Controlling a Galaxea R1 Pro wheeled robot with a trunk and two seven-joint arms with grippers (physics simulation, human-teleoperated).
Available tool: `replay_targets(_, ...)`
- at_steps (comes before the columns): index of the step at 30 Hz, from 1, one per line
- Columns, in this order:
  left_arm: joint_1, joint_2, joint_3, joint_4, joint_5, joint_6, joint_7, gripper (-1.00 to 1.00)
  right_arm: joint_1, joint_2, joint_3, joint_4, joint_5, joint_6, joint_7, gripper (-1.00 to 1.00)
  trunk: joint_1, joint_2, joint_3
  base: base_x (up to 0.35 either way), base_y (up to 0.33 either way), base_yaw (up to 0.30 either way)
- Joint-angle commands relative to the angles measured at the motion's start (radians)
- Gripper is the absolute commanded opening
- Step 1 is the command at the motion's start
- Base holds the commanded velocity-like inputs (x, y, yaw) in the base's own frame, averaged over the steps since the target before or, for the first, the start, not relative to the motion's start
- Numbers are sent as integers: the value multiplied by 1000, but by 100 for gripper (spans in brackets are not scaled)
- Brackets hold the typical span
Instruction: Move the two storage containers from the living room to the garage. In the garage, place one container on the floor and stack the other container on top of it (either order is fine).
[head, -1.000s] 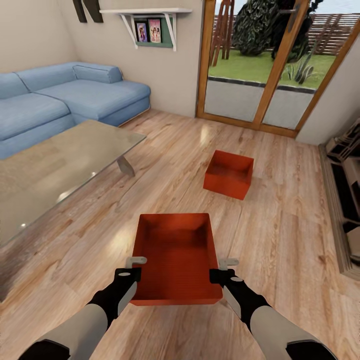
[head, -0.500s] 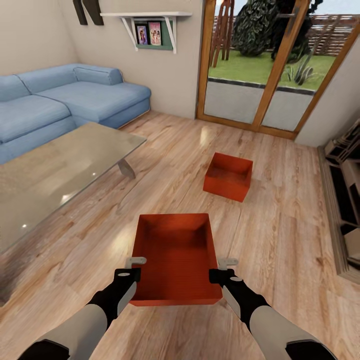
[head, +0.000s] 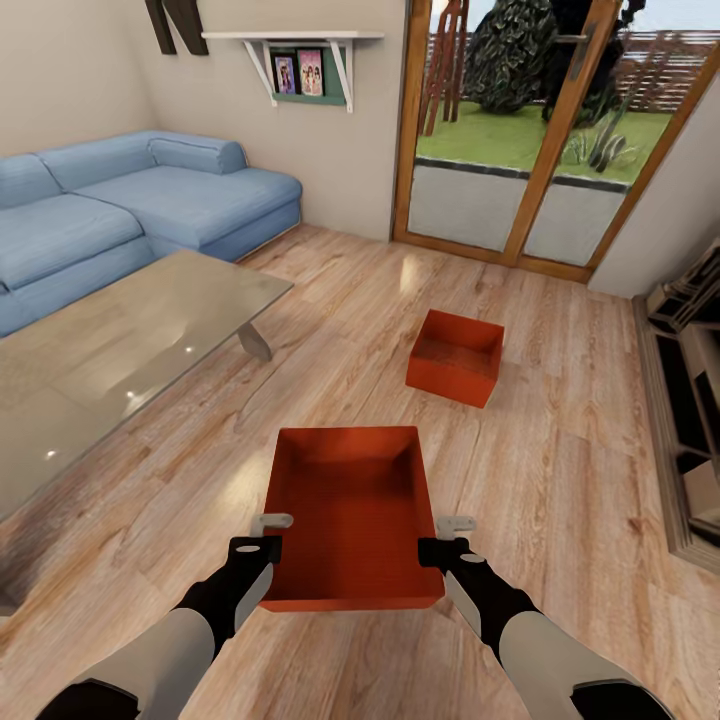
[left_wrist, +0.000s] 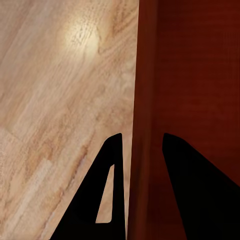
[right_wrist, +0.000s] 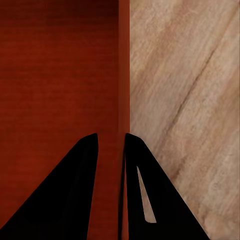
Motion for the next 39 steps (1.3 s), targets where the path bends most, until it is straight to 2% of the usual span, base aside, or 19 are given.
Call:
replay_targets(1, -1, 8, 56, -3, -8, 9, 12, -100, 1, -1, 5, -2, -3, 5, -3, -100, -4, 7, 3, 0, 0, 0)
replay_targets(39, -1, 8, 56, -3, -9, 9, 12, -100, 1, -1, 5, -4, -3, -1, -3, -100, -150, 273, 122, 0, 0, 0)
